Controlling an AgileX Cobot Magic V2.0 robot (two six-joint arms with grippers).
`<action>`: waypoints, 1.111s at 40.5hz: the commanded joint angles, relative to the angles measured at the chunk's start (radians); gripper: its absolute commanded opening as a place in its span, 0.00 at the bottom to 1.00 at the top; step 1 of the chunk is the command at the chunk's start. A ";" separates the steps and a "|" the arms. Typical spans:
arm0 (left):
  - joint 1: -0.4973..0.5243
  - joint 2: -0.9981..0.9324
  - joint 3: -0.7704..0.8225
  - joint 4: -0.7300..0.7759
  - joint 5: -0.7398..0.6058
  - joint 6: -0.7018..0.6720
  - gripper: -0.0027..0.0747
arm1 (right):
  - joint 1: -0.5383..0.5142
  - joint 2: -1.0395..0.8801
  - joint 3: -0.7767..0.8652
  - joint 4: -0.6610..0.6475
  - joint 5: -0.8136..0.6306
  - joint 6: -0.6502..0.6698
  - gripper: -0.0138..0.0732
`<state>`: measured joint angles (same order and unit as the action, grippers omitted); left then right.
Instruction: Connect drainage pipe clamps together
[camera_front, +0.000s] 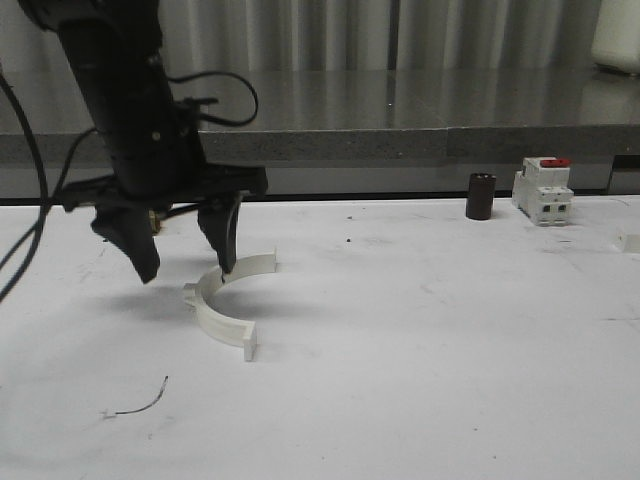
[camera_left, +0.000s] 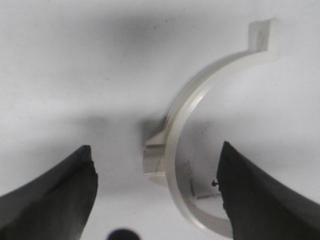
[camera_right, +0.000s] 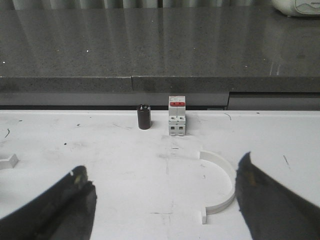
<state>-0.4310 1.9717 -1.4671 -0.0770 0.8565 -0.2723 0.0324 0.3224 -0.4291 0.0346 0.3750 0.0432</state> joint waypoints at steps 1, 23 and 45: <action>-0.007 -0.134 -0.022 0.042 0.000 0.021 0.54 | -0.008 0.015 -0.036 -0.007 -0.074 -0.002 0.84; 0.125 -0.557 0.125 0.272 -0.073 0.021 0.01 | -0.008 0.015 -0.036 -0.007 -0.074 -0.002 0.84; 0.196 -1.281 0.770 0.349 -0.331 0.072 0.01 | -0.008 0.015 -0.036 -0.007 -0.074 -0.002 0.84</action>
<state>-0.2366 0.7916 -0.7433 0.2532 0.6159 -0.2024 0.0324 0.3224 -0.4291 0.0346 0.3750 0.0432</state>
